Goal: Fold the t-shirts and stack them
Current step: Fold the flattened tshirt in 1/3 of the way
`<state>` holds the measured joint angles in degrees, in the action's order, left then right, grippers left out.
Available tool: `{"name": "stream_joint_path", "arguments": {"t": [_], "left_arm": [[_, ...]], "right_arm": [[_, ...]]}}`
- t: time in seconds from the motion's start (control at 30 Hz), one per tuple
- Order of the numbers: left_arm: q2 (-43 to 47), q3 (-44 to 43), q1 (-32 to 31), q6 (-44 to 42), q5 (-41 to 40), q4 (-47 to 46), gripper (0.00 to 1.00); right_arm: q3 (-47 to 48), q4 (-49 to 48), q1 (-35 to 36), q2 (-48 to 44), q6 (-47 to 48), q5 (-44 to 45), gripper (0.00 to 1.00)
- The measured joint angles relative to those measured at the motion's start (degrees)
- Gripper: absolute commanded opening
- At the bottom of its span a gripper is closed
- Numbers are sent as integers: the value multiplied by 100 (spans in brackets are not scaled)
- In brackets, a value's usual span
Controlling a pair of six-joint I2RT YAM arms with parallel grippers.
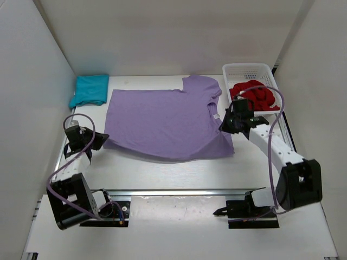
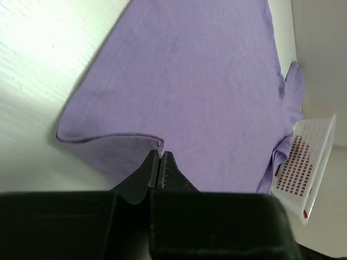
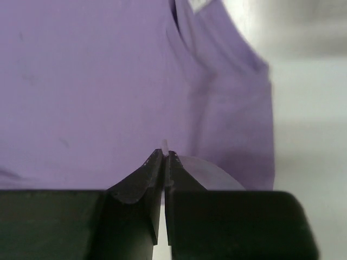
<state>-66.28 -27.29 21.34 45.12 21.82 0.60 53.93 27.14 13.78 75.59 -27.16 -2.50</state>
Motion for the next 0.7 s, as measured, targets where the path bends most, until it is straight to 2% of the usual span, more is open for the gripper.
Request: {"name": "stream_joint_path", "arguments": {"t": [0.2, 0.43, 0.7], "left_arm": [[-984, -461, -20, 264, -72, -479, 0], [-1971, -1163, -122, 365, -221, -610, 0], [-2752, -1657, -181, 286, -328, -546, 0]], "right_arm": [[1095, -457, -136, 1309, 190, 175, 0], [1801, -647, -334, 2205, 332, 243, 0], [3161, -682, -378, 3305, 595, 245, 0]]}}
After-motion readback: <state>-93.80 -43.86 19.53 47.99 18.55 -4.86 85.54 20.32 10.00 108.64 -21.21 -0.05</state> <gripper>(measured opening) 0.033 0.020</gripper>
